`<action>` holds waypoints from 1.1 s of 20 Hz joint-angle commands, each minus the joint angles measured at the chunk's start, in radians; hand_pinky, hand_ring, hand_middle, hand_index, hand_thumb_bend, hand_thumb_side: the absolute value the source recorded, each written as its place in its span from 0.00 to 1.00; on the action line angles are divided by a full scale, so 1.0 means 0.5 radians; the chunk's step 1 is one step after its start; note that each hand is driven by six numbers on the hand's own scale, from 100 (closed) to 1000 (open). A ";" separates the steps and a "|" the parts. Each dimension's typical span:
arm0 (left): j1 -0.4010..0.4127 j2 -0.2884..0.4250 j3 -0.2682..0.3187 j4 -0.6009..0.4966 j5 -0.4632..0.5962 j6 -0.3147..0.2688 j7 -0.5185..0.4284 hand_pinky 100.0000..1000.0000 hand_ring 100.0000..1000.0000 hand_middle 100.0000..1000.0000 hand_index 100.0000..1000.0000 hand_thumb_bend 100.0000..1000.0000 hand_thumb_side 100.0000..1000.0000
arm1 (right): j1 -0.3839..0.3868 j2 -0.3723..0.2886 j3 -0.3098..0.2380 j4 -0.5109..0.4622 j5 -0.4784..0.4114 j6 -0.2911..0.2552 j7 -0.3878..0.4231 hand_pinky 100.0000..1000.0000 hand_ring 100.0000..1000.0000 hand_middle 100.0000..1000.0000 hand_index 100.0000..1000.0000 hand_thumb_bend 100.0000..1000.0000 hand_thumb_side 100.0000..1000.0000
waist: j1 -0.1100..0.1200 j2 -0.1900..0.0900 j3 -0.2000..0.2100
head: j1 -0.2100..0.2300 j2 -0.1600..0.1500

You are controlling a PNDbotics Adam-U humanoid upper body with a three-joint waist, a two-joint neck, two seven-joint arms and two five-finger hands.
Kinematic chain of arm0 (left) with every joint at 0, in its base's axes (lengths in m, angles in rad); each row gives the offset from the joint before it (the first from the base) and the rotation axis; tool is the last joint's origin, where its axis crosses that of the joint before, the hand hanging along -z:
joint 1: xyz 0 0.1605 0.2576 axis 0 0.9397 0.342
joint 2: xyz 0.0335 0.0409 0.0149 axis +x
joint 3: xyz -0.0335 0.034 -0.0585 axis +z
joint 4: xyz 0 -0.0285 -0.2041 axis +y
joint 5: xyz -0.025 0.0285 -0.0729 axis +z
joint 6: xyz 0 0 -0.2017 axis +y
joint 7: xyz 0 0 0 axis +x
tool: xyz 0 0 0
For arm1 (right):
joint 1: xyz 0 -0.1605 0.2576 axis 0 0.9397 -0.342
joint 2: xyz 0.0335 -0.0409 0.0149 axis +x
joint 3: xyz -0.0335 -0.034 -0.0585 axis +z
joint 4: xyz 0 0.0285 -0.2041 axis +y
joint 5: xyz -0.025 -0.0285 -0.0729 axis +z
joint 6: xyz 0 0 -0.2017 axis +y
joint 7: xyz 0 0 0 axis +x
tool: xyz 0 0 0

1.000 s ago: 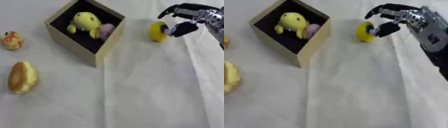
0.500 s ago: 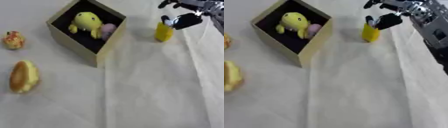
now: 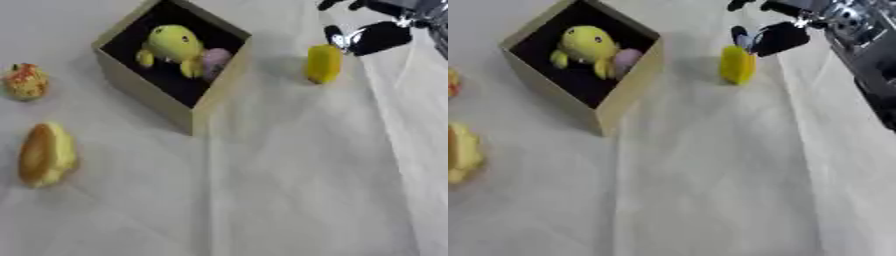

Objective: Pick up objects on the table and place them in the box.

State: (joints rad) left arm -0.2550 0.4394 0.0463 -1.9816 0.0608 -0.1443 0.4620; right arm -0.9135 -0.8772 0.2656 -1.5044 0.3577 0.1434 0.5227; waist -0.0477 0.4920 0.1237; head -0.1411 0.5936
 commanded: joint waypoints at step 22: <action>-0.023 0.025 0.008 -0.037 -0.007 -0.001 -0.012 0.89 0.80 0.80 0.88 0.16 0.69 | -0.011 -0.014 0.064 0.321 0.303 -0.123 0.174 0.94 1.00 0.89 1.00 0.00 0.39 | 0.010 -0.040 0.019 | -0.009 -0.031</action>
State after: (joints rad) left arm -0.2575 0.4391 0.0463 -1.9816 0.0607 -0.1432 0.4598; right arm -0.9059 -0.8652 0.3015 -1.3505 0.4972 0.0888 0.6065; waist -0.0451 0.4925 0.1318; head -0.1428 0.5888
